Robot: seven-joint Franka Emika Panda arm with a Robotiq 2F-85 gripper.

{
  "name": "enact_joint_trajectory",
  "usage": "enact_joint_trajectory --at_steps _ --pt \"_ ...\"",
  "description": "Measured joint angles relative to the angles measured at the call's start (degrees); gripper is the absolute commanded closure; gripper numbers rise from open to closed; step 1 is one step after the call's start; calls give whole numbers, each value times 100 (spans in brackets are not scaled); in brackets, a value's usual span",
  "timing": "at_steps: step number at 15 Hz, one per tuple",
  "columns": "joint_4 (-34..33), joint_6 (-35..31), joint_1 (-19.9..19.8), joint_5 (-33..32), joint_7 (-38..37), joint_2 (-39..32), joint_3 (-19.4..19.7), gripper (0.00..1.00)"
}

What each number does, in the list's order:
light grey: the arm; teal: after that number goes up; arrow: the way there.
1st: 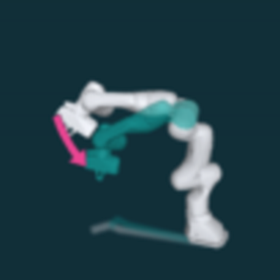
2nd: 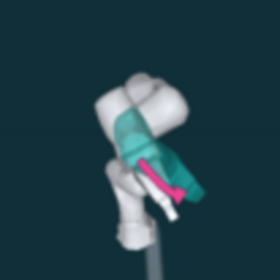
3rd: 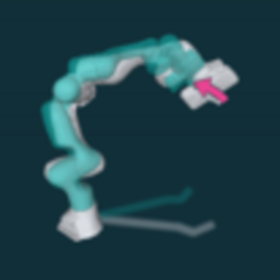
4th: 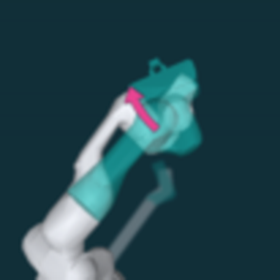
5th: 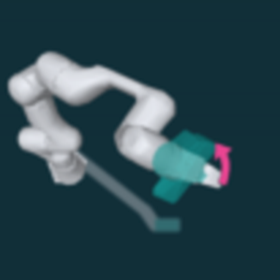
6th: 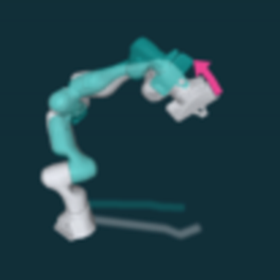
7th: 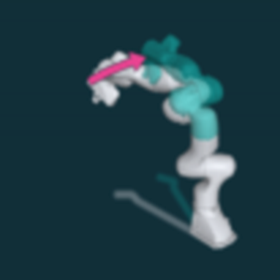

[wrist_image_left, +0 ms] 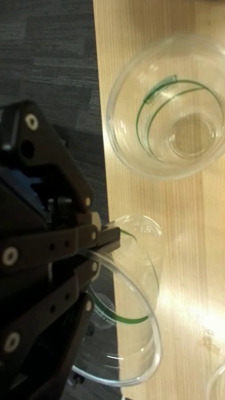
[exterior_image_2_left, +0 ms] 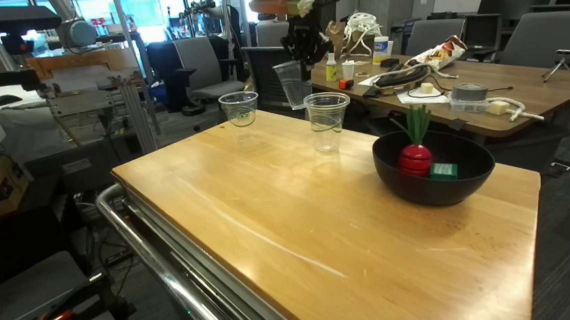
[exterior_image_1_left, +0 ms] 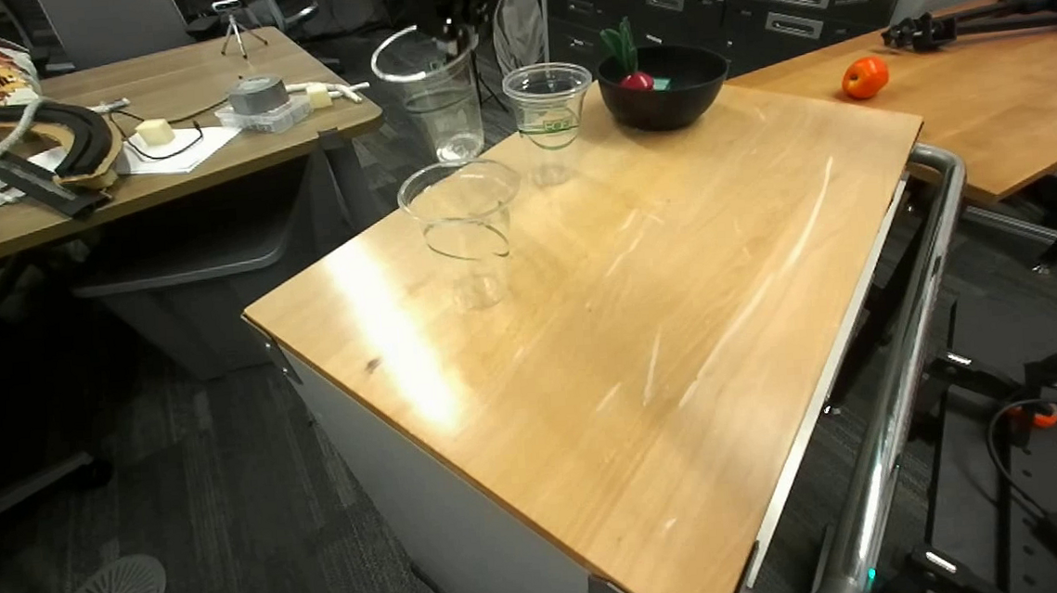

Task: Stack the cups then take the objects in the bowl and put them on the table

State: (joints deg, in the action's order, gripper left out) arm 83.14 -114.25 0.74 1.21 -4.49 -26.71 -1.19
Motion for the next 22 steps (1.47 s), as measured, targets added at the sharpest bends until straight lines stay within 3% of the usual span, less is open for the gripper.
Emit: enact_joint_trajectory --at_steps 8,11,16,22 --pt "2045 -108 -885 1985 347 1928 305 99" --pt "2792 -438 -909 2301 348 2340 479 99" --pt "3786 -1592 -856 2534 279 2861 499 99" --pt "4230 -2245 -821 2725 205 3169 499 99"
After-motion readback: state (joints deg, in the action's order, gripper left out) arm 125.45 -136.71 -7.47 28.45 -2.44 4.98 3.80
